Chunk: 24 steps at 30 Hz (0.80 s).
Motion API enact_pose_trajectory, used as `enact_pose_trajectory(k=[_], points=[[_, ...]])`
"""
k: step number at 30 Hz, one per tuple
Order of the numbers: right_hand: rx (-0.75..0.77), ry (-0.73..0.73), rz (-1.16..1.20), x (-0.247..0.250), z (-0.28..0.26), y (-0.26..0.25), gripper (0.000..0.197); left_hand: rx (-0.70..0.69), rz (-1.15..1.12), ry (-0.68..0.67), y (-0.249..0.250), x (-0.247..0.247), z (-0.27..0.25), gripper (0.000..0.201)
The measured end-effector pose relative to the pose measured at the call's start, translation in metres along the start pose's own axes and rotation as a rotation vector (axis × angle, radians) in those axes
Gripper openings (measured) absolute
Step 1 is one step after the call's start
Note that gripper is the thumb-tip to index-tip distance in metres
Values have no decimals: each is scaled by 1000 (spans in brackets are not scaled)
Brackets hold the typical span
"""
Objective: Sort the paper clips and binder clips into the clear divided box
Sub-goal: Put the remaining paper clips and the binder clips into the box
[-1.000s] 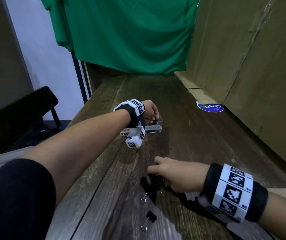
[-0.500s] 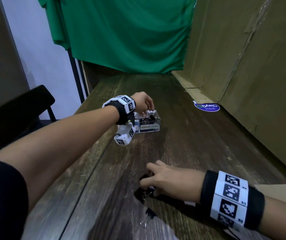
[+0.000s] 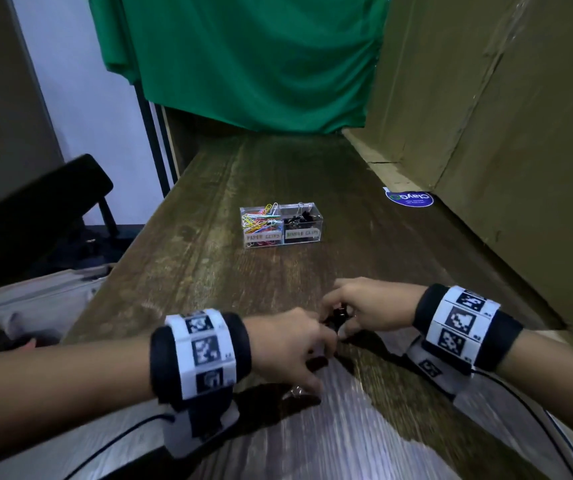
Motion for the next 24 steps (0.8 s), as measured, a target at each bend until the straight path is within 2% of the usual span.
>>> enact_pose_trajectory(k=[3, 5, 9, 15, 21, 24], points=[[8, -34, -27, -5, -5, -4, 45, -16, -101, 28, -1, -10, -3, 32], [37, -27, -25, -6, -8, -9, 43, -18, -142, 39, -4, -9, -2, 21], [65, 17, -20, -6, -14, -16, 35, 42, -153, 84, -13, 4, -1, 16], [80, 30, -62, -16, -12, -16, 27, 183, -167, 329, -58, 69, 34, 6], [123, 105, -5, -8, -5, -9, 16, 413, -285, 733, -120, 142, 84, 6], [95, 107, 55, 1, 1, -2, 23, 476, -311, 859, -142, 161, 106, 4]])
Point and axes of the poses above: each hand's wrist, its own z-axis towards the middle knuckle, its own x-axis out of the back of the hand, y = z × x, the point moved 9 cm from there along z, towards the middle knuckle, and after that the axes turned 15 degrees about y, right-handed, at the moved point
